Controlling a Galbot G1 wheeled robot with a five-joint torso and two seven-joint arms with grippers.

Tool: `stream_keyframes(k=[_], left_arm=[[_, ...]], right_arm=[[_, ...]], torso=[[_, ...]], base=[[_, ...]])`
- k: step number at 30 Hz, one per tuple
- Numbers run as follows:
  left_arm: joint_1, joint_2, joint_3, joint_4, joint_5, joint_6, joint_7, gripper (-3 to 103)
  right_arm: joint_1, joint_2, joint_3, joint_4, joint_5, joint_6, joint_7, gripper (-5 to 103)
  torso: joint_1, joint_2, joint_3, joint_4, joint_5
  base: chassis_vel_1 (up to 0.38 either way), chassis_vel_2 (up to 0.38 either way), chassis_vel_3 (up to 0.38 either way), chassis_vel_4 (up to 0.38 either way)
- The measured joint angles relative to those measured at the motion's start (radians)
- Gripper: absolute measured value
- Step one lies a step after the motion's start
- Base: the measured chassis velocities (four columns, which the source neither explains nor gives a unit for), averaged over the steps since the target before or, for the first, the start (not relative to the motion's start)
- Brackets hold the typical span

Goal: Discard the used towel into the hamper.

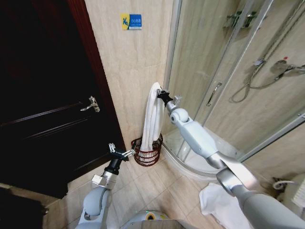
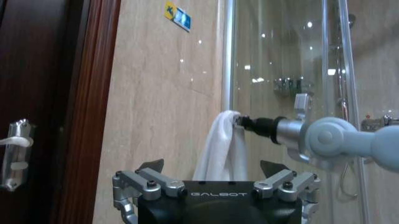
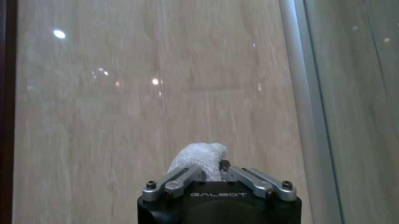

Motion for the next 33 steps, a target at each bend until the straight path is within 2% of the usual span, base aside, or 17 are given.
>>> stream_keyframes(k=[22,33], left_arm=[[0.018,-0.036,-0.002,-0.001,0.018,-0.013,0.004,100],[0.015,-0.041,-0.010,-0.003,0.016,-0.013,0.002,100]], right_arm=[[0.001,0.116,0.039,-0.176,-0.024,0.070,-0.099,4],[0.012,0.174,0.043,-0.230,-0.015,0.076,-0.116,4]], torso=[[-0.061,-0.130,-0.069,0.0001,-0.0001],[-0.088,-0.188,-0.100,0.0002,0.0000]], base=[[0.000,0.000,0.000,0.000],[0.000,0.000,0.000,0.000]])
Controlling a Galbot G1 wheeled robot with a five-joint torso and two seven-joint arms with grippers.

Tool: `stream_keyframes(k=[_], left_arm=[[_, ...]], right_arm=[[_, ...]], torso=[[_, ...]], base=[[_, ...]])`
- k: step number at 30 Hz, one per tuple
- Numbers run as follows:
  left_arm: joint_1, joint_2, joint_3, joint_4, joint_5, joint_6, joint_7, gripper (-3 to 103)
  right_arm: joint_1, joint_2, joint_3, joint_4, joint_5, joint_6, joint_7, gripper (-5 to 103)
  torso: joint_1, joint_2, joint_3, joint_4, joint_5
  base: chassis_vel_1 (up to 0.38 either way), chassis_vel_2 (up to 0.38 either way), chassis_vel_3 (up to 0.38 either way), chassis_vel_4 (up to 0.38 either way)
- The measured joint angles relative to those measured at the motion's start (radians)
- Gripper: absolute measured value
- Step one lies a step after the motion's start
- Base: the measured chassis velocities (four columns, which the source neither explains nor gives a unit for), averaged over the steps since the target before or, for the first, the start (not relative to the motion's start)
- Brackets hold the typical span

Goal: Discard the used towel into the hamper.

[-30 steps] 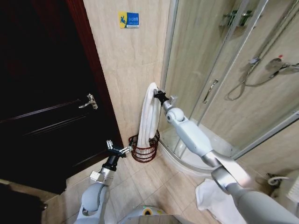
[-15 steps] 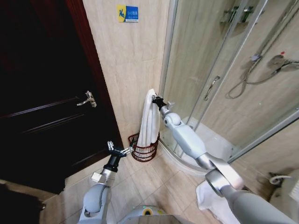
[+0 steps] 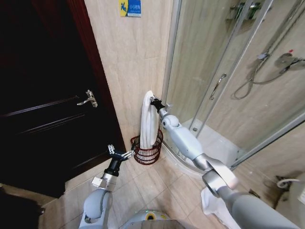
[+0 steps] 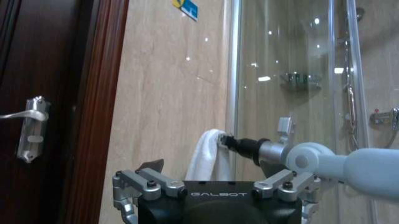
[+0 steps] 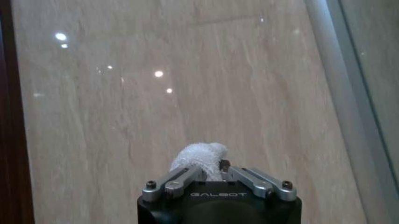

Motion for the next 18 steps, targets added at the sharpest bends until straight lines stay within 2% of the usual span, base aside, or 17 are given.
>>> stream_keyframes(k=[11,18], left_arm=[[-0.011,-0.001,0.001,0.014,-0.003,0.001,-0.001,100],[-0.011,0.005,-0.001,0.019,-0.006,0.000,-0.001,100]], right_arm=[[-0.018,-0.007,0.010,0.011,0.000,-0.009,-0.006,4],[-0.036,-0.005,0.015,0.016,-0.035,0.002,-0.009,4]], torso=[[-0.025,-0.054,-0.030,-0.0003,0.0000],[-0.041,-0.086,-0.046,-0.0001,0.0000]], base=[[0.000,0.000,0.000,0.000],[0.000,0.000,0.000,0.000]])
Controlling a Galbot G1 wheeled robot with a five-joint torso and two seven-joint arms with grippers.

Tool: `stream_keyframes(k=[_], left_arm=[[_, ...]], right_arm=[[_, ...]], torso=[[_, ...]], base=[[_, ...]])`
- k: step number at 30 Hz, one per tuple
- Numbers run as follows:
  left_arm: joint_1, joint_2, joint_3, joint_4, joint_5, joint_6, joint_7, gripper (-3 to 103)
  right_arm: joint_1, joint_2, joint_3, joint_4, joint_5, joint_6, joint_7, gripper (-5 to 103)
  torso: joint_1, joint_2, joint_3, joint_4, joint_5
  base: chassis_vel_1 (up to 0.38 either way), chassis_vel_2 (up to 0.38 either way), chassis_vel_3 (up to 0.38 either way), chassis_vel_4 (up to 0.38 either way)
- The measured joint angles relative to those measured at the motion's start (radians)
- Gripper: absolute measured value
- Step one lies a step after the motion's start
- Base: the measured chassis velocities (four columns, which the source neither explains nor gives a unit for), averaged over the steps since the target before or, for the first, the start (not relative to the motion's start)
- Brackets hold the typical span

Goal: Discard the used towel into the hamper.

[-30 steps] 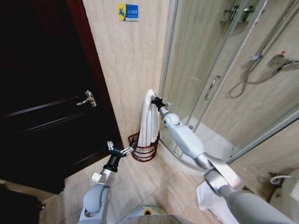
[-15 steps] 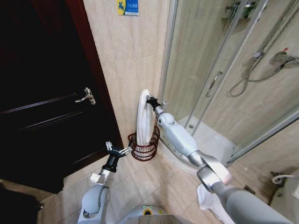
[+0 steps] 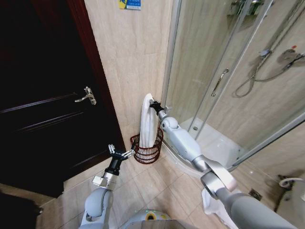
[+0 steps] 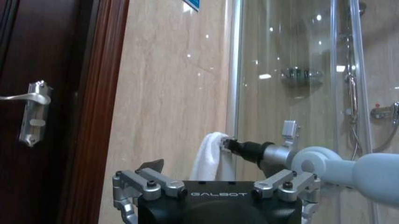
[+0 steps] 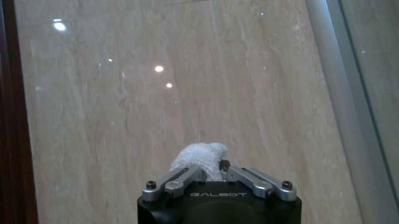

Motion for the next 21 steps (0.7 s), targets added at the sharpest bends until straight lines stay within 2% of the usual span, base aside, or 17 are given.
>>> stream_keyframes(k=[6,21], left_arm=[[-0.002,0.005,-0.005,0.005,-0.008,-0.002,0.000,100],[-0.003,0.000,0.001,0.014,-0.005,-0.007,0.005,100]], right_arm=[[-0.058,-0.022,0.005,0.079,-0.032,-0.007,0.027,4],[-0.114,-0.060,0.018,0.130,-0.047,-0.006,0.032,4]], torso=[[-0.017,-0.036,-0.020,-0.0002,0.0000],[-0.049,-0.107,-0.058,-0.0001,0.0001]], base=[[0.000,0.000,0.000,0.000],[0.000,0.000,0.000,0.000]])
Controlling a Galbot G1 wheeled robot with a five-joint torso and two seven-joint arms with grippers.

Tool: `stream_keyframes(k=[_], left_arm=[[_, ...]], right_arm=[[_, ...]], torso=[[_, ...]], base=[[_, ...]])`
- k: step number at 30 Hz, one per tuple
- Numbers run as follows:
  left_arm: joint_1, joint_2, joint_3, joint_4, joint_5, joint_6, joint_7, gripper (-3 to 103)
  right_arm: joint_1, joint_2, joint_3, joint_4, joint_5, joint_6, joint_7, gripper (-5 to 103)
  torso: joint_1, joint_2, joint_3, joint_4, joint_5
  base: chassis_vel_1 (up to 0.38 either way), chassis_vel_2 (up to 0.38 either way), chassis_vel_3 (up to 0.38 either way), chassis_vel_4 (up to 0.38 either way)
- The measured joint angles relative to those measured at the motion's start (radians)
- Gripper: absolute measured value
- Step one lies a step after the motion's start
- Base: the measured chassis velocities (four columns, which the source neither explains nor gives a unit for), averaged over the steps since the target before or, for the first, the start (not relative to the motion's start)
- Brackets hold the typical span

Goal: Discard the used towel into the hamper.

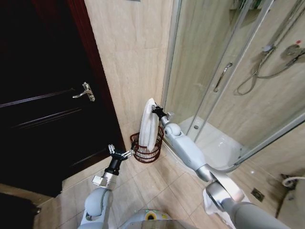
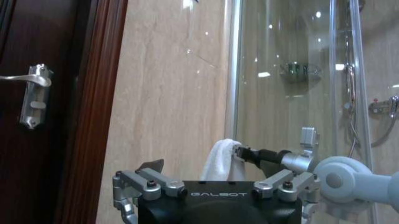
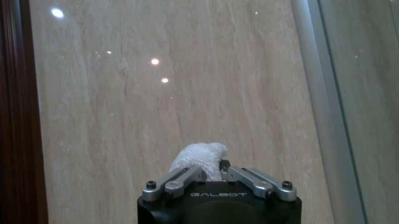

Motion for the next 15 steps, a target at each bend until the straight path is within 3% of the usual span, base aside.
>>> stream_keyframes(k=[15], left_arm=[[0.005,0.002,0.001,-0.005,0.001,-0.004,0.005,100]], right_arm=[[0.002,-0.009,0.005,0.005,0.000,-0.003,0.000,4]], torso=[[-0.036,-0.076,-0.041,-0.0001,0.0000]], base=[[-0.007,0.007,0.007,-0.008]])
